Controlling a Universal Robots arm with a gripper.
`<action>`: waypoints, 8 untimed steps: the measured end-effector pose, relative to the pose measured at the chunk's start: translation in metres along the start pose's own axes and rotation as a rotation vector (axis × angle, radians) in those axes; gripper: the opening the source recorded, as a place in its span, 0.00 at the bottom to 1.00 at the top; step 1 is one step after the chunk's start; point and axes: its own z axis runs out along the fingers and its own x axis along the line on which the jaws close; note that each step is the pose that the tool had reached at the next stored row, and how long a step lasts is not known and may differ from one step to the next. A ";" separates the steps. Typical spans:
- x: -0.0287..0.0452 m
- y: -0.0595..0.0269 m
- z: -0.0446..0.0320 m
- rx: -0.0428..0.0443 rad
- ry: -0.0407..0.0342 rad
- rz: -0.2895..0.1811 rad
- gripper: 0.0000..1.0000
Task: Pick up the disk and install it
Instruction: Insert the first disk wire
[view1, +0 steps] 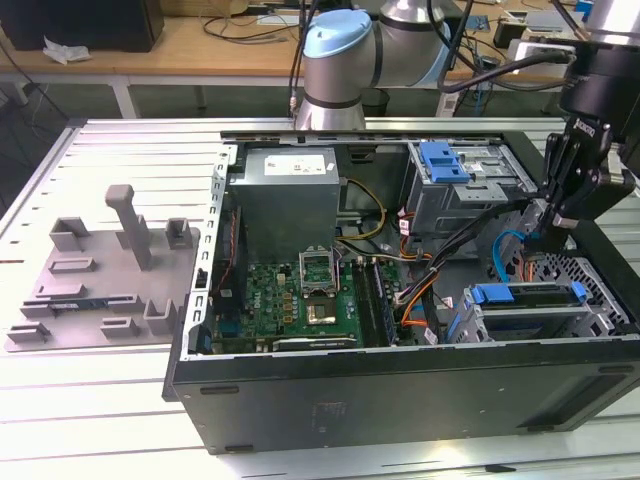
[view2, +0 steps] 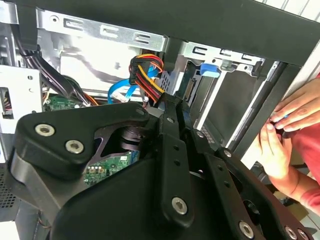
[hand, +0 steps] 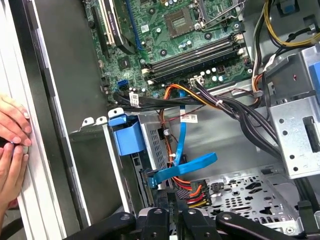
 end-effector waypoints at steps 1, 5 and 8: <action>0.0007 0.0001 -0.0001 0.0007 -0.0006 -0.002 0.17; 0.0033 0.0004 -0.0013 0.0046 -0.0052 -0.009 0.17; 0.0048 0.0005 -0.0023 0.0085 -0.0089 -0.020 0.17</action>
